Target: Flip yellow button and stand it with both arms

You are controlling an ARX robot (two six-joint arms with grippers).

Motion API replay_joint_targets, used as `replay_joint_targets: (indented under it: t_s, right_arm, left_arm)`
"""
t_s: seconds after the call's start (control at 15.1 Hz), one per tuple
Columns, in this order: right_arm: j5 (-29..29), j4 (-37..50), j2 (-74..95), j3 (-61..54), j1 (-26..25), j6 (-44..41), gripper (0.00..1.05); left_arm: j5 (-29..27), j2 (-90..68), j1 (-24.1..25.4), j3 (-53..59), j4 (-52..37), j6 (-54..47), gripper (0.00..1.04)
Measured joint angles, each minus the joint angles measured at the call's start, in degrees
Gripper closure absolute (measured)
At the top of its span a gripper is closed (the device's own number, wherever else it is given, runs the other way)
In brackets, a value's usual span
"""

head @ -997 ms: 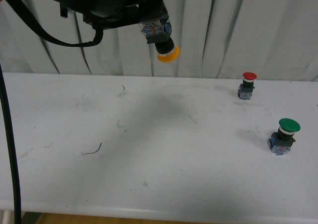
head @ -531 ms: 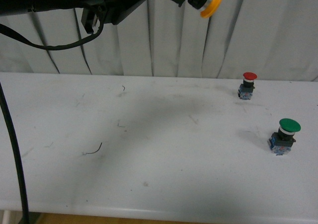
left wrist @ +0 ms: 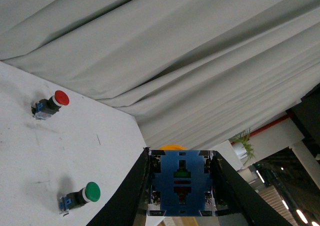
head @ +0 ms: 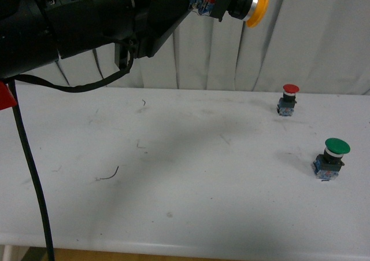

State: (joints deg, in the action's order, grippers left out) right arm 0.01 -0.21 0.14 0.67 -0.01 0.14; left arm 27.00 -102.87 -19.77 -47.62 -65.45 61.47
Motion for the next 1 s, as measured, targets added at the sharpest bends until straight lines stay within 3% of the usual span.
replay_joint_targets:
  t_s: [0.4, 0.53, 0.66, 0.8, 0.86, 1.0]
  right_arm:
    - [0.0, 0.0, 0.0, 0.0, 0.0, 0.0, 0.06]
    - [-0.4, 23.1, 11.2, -0.2, 0.1, 0.8, 0.06]
    - [0.0, 51.3, 40.1, 0.6, 3.3, 2.0, 0.06]
    - [0.1, 71.1, 64.5, 10.5, 5.7, 4.1, 0.06]
    - [0.1, 74.4, 74.3, 17.6, 7.0, 4.6, 0.06]
    - [-0.6, 71.5, 90.3, 30.2, 9.6, 6.7, 0.06]
  left_arm:
    - [0.0, -0.3, 0.4, 0.1, 2.4, 0.0, 0.74]
    - [0.0, -0.3, 0.1, 0.0, 3.4, -0.4, 0.74]
    - [0.0, -0.3, -0.2, 0.0, 2.6, -0.4, 0.74]
    - [-0.1, -0.3, -0.3, -0.2, 3.7, -0.5, 0.74]
    - [-0.1, -0.1, -0.5, -0.4, 4.5, -0.5, 0.74]
    - [-0.5, 0.7, -0.8, -0.5, 5.6, -1.5, 0.74]
